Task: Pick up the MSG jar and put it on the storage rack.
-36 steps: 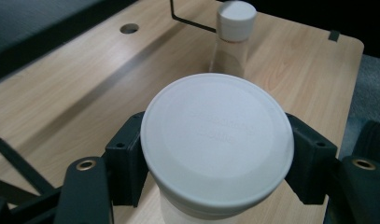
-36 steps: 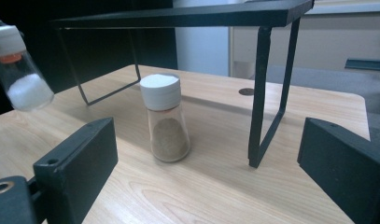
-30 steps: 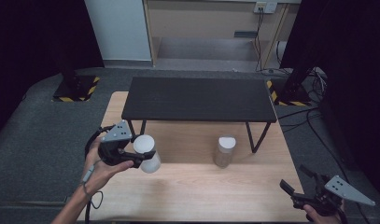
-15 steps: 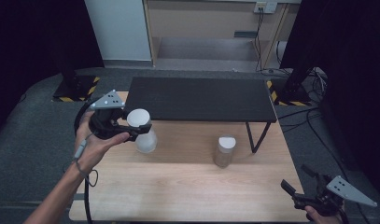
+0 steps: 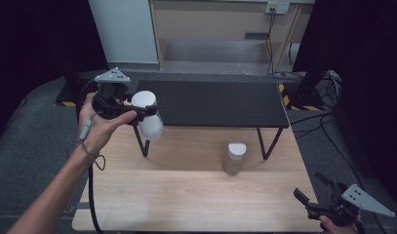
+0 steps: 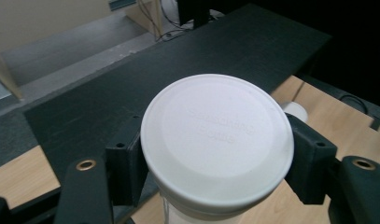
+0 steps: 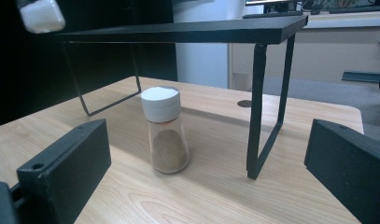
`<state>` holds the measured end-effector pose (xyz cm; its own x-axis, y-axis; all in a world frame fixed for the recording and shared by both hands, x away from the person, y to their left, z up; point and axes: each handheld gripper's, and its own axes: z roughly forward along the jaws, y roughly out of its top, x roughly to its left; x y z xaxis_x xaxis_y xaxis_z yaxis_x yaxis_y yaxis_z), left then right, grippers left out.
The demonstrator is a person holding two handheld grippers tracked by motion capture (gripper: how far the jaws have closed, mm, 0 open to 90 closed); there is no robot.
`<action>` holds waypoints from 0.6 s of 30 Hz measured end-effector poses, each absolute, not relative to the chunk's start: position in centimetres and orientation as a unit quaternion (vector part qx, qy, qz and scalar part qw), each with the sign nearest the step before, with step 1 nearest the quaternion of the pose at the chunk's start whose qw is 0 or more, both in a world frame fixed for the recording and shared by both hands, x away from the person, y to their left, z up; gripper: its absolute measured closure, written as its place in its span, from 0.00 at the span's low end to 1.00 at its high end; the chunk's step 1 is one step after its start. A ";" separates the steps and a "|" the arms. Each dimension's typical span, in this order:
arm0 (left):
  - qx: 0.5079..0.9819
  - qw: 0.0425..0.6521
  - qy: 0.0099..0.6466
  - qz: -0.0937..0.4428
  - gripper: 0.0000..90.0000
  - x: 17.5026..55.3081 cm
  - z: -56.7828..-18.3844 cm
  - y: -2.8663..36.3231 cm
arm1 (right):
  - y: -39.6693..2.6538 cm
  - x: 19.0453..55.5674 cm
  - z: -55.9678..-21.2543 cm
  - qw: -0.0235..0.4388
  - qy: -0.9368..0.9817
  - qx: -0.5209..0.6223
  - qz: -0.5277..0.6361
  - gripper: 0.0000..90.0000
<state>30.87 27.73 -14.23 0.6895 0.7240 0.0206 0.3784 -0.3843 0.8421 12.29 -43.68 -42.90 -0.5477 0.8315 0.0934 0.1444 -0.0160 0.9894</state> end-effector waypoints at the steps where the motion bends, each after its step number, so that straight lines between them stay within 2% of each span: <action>1: 0.807 0.435 0.346 0.201 0.36 31.1 -14.0 27.5 | -43.7 12.3 -42.9 0.285 0.641 0.381 0.603 0.01; 18: 0.777 0.415 0.408 0.239 0.36 37.2 -11.8 25.6 | -43.8 12.3 -43.0 0.285 0.641 0.381 0.603 0.01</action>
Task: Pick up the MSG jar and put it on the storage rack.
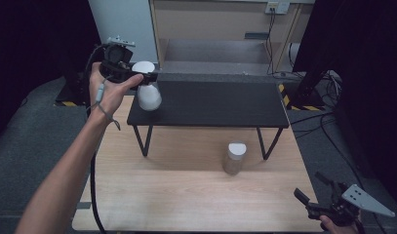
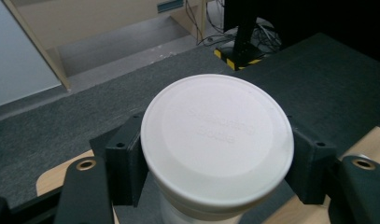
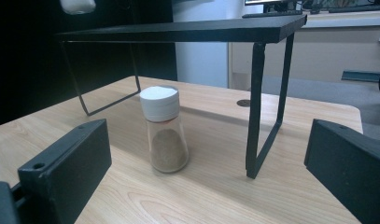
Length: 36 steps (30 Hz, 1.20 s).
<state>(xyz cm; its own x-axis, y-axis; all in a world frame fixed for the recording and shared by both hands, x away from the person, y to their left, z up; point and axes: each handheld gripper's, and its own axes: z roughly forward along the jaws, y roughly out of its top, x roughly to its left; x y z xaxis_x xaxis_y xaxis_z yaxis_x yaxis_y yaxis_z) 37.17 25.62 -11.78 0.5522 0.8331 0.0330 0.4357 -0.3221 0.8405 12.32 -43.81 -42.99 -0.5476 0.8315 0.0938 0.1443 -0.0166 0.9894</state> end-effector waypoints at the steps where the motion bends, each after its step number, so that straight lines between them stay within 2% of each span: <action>1: 0.774 0.416 0.412 0.240 0.36 37.6 -11.9 25.6 | -43.8 12.3 -43.0 0.285 0.640 0.382 0.603 0.01; 17: 0.767 0.405 0.438 0.236 0.36 42.8 -13.6 25.5 | -44.0 12.3 -43.1 0.286 0.637 0.384 0.604 0.01; 33: 0.771 0.406 0.436 0.225 0.36 43.9 -14.6 25.7 | -44.0 12.3 -43.1 0.283 0.638 0.383 0.605 0.01; 34: 0.770 0.409 0.436 0.224 0.35 43.9 -14.7 25.8 | -44.0 12.3 -43.1 0.283 0.638 0.383 0.605 0.01; 35: 0.769 0.419 0.431 0.217 0.30 44.0 -14.9 26.1 | -44.0 12.3 -43.1 0.282 0.639 0.382 0.605 0.01; 36: 0.765 0.426 0.437 0.206 0.30 44.1 -14.9 26.4 | -44.0 12.3 -43.1 0.282 0.639 0.382 0.605 0.01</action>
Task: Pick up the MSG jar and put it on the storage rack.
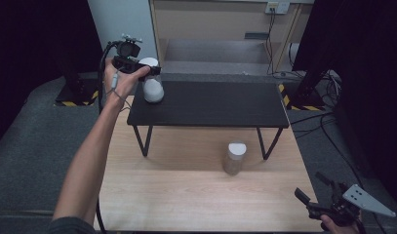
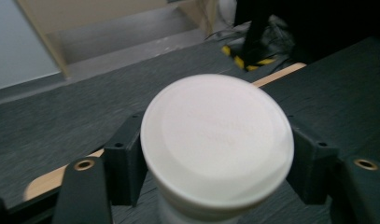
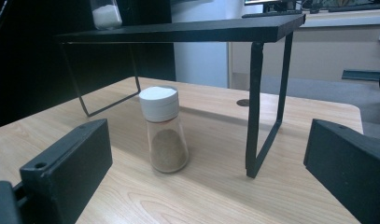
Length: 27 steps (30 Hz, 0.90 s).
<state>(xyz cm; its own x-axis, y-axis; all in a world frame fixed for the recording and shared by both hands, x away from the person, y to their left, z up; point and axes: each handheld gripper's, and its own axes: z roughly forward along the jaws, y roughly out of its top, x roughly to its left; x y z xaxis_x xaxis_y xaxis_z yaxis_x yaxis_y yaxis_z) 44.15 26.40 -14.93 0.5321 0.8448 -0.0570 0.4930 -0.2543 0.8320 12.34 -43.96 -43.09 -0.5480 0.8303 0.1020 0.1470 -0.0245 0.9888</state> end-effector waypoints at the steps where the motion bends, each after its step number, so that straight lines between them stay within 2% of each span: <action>1: 0.759 0.433 0.440 0.207 0.20 44.0 -14.9 26.5 | -43.9 12.3 -43.1 0.282 0.639 0.382 0.605 0.02; 6: 0.761 0.426 0.434 0.226 0.14 43.4 -14.4 26.0 | -43.9 12.3 -43.1 0.281 0.639 0.382 0.606 0.02; 10: 0.755 0.445 0.421 0.233 0.10 42.9 -13.9 26.4 | -43.9 12.3 -43.1 0.283 0.640 0.380 0.605 0.01; 15: 0.739 0.492 0.395 0.236 0.09 41.9 -13.3 27.3 | -43.9 12.4 -43.1 0.281 0.640 0.380 0.606 0.02; 27: 0.743 0.521 0.350 0.233 0.08 39.5 -11.7 28.3 | -43.9 12.4 -43.0 0.278 0.641 0.378 0.607 0.02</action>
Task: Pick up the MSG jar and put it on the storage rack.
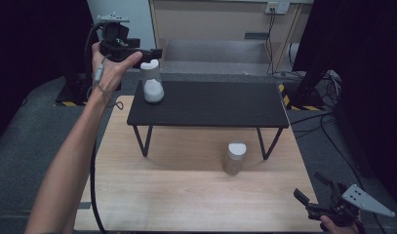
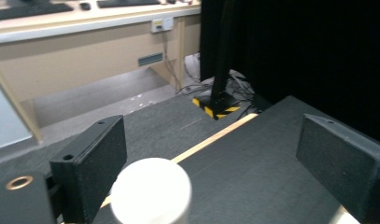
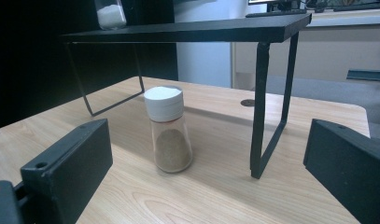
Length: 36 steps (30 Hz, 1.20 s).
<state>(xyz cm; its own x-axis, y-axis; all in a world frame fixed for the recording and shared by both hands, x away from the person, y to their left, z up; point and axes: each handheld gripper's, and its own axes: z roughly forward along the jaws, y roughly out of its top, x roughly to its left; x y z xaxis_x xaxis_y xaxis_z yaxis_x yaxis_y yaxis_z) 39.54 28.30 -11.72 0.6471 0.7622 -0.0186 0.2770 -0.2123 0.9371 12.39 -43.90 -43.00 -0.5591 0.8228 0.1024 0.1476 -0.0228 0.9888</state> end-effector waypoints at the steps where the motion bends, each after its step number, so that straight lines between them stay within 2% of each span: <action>1: 0.744 0.525 0.343 0.229 0.08 39.2 -11.7 28.4 | -43.9 12.4 -43.0 0.278 0.641 0.378 0.607 0.02; 10: 0.749 0.556 0.294 0.209 0.06 36.4 -12.7 29.9 | -43.8 12.4 -42.9 0.276 0.643 0.376 0.607 0.02; 19: 0.747 0.587 0.248 0.188 0.06 33.0 -16.0 32.0 | -43.7 12.5 -42.9 0.275 0.645 0.376 0.606 0.02; 36: 0.759 0.586 0.202 0.196 0.05 27.0 -21.9 33.6 | -43.3 12.6 -42.8 0.274 0.649 0.375 0.603 0.02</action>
<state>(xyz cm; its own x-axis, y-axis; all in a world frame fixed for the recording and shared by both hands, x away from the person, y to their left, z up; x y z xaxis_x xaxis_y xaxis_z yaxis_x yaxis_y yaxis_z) 26.99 33.64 -21.87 0.8410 0.5376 0.0611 0.0768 -0.2305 0.9700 12.58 -43.34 -42.80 -0.5684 0.8169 0.0977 0.1570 -0.0089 0.9876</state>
